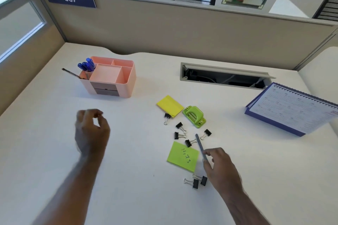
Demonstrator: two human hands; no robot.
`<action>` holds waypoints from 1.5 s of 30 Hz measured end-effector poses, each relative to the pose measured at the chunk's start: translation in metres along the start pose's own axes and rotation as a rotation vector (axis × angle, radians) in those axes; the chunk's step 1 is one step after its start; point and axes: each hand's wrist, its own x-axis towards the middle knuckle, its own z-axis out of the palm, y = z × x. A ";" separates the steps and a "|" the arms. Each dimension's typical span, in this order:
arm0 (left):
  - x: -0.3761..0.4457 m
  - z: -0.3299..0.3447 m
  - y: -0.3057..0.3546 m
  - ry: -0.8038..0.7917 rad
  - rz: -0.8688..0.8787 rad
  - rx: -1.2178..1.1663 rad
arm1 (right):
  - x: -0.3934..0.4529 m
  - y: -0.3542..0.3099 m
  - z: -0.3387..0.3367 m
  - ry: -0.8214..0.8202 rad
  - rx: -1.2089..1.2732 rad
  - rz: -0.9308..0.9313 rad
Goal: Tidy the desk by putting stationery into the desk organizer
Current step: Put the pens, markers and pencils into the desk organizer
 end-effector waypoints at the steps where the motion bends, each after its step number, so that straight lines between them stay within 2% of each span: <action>1: -0.011 0.004 0.005 -0.023 0.006 -0.010 | 0.003 -0.002 0.000 0.012 -0.010 0.000; 5: -0.057 0.020 0.027 -0.186 0.042 -0.072 | 0.009 -0.007 0.000 0.035 -0.072 0.056; 9: -0.097 0.036 0.049 -0.408 0.118 -0.167 | 0.017 -0.010 0.006 -0.056 -0.123 0.210; 14: -0.129 0.049 0.073 -0.638 0.109 -0.201 | 0.024 -0.006 0.014 -0.143 -0.092 0.289; 17: -0.141 0.055 0.082 -0.786 0.126 -0.175 | 0.026 -0.001 0.013 -0.123 -0.030 0.297; 20: -0.148 0.057 0.091 -0.938 0.063 -0.176 | 0.029 -0.002 0.007 -0.089 0.275 0.322; 24: -0.148 0.057 0.102 -1.068 -0.191 -0.399 | 0.029 -0.023 -0.008 -0.108 0.761 0.334; 29: -0.130 0.051 0.107 -1.021 -0.466 -0.691 | 0.024 -0.048 -0.025 -0.175 1.028 0.288; 32: -0.116 0.045 0.107 -1.081 -0.591 -0.818 | 0.025 -0.054 -0.027 -0.169 1.096 0.284; 34: -0.108 0.042 0.105 -1.103 -0.586 -0.832 | 0.026 -0.056 -0.028 -0.188 1.080 0.258; 37: -0.084 0.033 0.102 -1.027 -0.555 -0.790 | 0.027 -0.045 -0.026 -0.248 0.917 0.195; 42: 0.011 0.005 0.069 -0.687 -0.375 -0.579 | 0.025 0.004 -0.022 -0.151 0.551 0.241; 45: 0.079 -0.014 0.051 -0.441 -0.212 -0.427 | 0.020 0.028 -0.023 -0.093 0.448 0.322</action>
